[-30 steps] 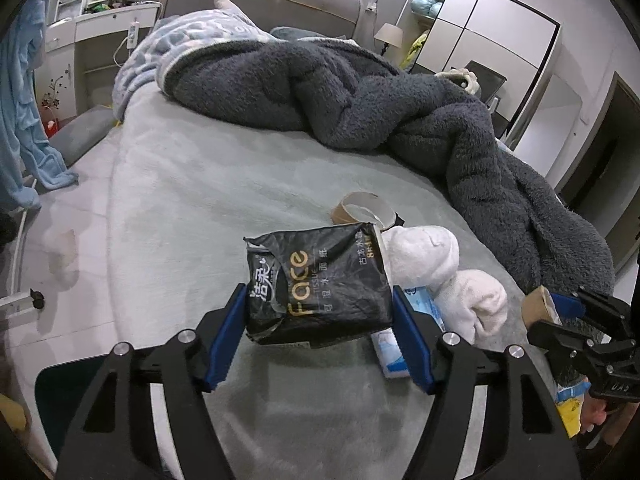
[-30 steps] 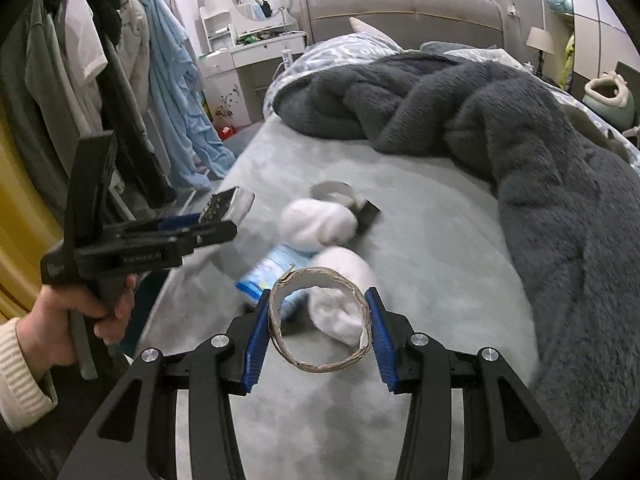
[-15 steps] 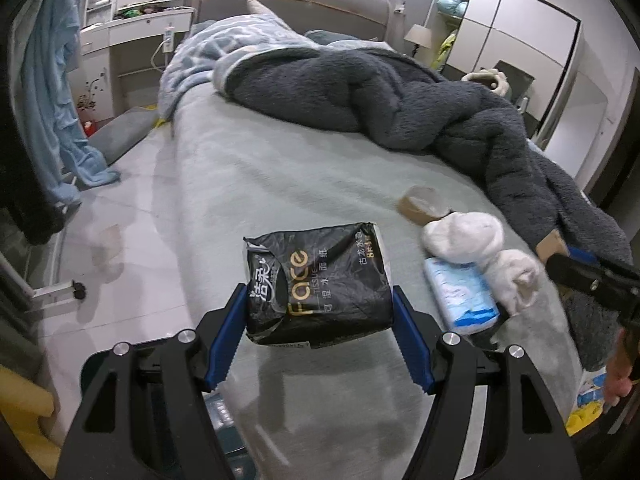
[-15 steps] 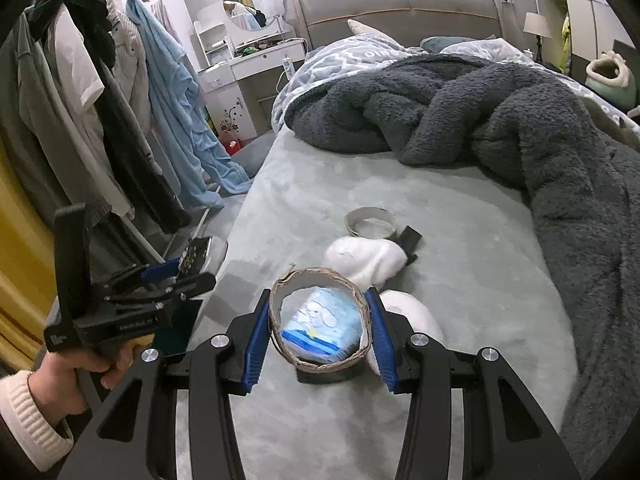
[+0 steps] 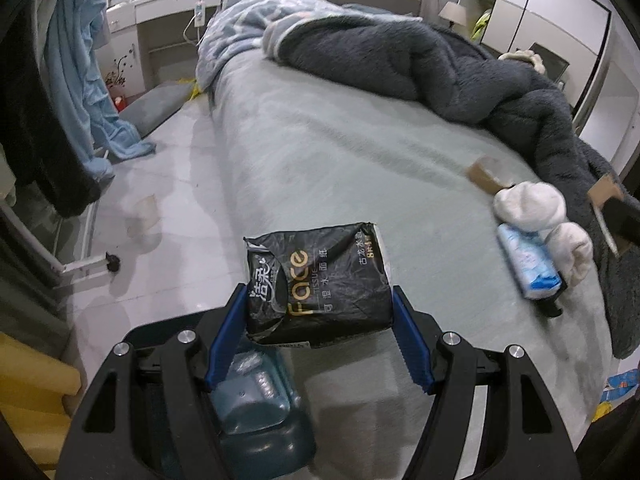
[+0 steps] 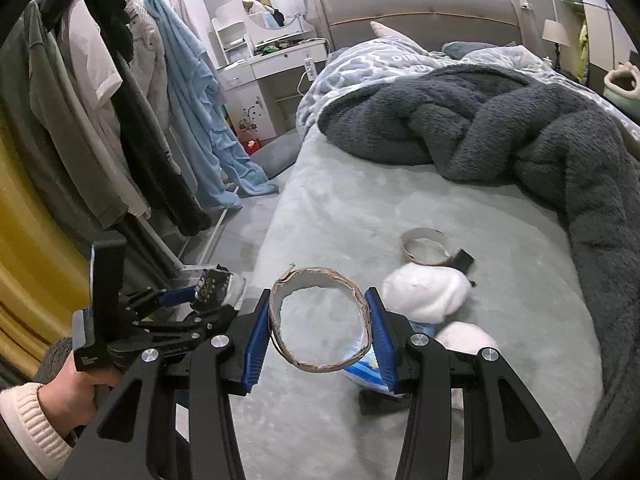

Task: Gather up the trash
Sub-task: 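Carry the tape roll over the bin while the left tool drops the 'Face' pack into it, then open the right tool to drop the tape roll into the bin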

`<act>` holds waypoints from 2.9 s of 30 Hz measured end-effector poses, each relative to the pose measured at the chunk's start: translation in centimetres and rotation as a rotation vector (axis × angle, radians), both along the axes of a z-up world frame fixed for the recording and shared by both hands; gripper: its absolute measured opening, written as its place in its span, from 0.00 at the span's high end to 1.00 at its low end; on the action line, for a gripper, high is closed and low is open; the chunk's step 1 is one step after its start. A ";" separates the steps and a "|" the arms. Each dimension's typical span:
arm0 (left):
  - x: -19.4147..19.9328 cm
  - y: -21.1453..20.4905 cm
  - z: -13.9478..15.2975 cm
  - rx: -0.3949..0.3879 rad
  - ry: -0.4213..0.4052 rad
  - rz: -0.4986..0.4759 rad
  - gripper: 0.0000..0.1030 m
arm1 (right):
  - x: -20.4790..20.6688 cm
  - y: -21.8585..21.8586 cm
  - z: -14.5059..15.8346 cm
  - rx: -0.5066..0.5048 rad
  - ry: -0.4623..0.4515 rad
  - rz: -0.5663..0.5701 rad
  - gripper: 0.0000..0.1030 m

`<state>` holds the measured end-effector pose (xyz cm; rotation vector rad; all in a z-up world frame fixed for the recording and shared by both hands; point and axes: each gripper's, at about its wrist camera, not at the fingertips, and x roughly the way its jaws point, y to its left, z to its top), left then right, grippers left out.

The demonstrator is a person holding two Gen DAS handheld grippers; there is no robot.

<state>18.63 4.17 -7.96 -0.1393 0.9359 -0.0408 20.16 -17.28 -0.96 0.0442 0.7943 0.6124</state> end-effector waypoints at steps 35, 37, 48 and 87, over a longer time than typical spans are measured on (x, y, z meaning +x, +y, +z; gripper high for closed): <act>-3.6 12.6 -7.7 -0.066 0.387 0.135 0.30 | 0.9 18.1 -4.4 -0.100 0.076 0.257 0.55; -3.8 13.0 -8.0 -0.081 0.401 0.137 0.30 | 0.8 19.1 -5.0 -0.112 0.087 0.275 0.55; -5.3 16.1 -9.0 -0.131 0.453 0.162 0.23 | 1.1 23.3 -8.9 -0.174 0.157 0.336 0.55; -7.4 14.5 6.9 -0.014 -0.238 0.195 0.13 | -0.3 23.6 -8.7 -0.219 0.116 0.353 0.23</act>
